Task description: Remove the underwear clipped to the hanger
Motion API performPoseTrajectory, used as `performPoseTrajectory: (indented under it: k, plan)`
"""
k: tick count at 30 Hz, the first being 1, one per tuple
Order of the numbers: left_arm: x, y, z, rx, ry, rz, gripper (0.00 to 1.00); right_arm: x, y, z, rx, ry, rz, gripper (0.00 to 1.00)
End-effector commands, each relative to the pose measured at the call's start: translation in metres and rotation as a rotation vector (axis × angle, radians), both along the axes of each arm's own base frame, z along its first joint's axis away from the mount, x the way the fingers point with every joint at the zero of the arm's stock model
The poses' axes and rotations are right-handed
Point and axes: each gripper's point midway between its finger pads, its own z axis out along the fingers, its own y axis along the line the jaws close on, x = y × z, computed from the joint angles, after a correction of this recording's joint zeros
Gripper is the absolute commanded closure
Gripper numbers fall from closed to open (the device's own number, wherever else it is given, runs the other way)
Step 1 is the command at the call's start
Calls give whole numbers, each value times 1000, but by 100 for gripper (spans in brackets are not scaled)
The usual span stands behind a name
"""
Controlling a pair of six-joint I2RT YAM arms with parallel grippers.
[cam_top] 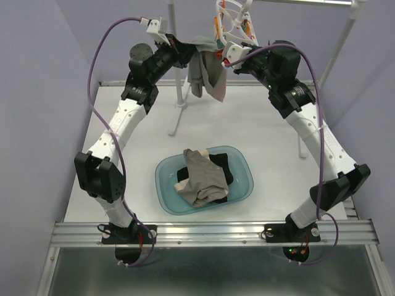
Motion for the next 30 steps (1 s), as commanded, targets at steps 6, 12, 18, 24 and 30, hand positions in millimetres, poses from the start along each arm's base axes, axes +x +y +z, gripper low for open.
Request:
performPoseTrajectory:
  k: [6,12,18,24,30]
  plan:
    - [-16,-19,37,-64,-92,-173,100,-10,-14,6,34,-17,-6,71]
    - [-32,-29,63,-84,-163,-257,100,-11,-11,3,33,-10,7,71]
    - [-27,-32,76,-128,-161,-250,100,-11,-9,0,29,-5,17,71]
    - [-8,-28,83,-166,-128,-162,100,-12,-7,0,29,-5,34,71]
    - [22,-14,70,-153,-63,-7,100,-12,-5,-1,32,-1,43,70]
